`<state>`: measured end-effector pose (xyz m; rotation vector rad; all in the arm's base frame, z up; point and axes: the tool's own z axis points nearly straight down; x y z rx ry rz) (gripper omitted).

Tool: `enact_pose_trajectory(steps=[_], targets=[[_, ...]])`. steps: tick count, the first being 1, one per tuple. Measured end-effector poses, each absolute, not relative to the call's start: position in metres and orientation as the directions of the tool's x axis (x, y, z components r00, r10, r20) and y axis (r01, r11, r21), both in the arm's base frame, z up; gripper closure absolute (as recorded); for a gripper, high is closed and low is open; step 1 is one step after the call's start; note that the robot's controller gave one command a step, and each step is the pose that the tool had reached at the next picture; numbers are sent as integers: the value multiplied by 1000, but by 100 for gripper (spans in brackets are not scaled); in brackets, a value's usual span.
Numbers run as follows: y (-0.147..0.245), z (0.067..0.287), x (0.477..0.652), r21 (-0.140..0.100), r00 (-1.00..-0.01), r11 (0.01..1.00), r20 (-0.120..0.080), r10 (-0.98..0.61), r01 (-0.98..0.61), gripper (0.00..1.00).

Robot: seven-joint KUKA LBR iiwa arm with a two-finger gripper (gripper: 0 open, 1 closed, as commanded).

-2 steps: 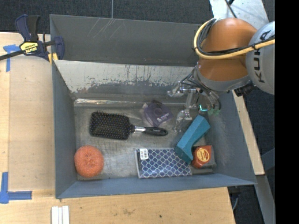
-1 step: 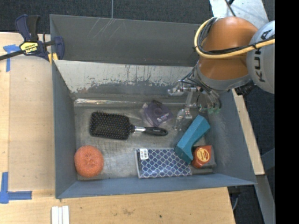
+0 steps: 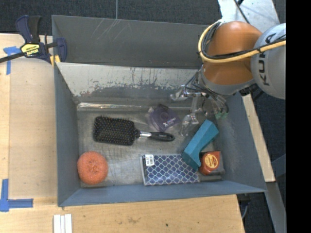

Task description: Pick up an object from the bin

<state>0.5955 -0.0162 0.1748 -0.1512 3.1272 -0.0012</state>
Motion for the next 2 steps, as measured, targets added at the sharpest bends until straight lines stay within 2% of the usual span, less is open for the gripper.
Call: enact_pose_trajectory(steps=[1, 2], targets=[[-23, 139, 597, 0, -911, 911, -1, -413, -413, 0], [-21, 92, 611, -3, -946, 946, -17, -324, -324, 0]])
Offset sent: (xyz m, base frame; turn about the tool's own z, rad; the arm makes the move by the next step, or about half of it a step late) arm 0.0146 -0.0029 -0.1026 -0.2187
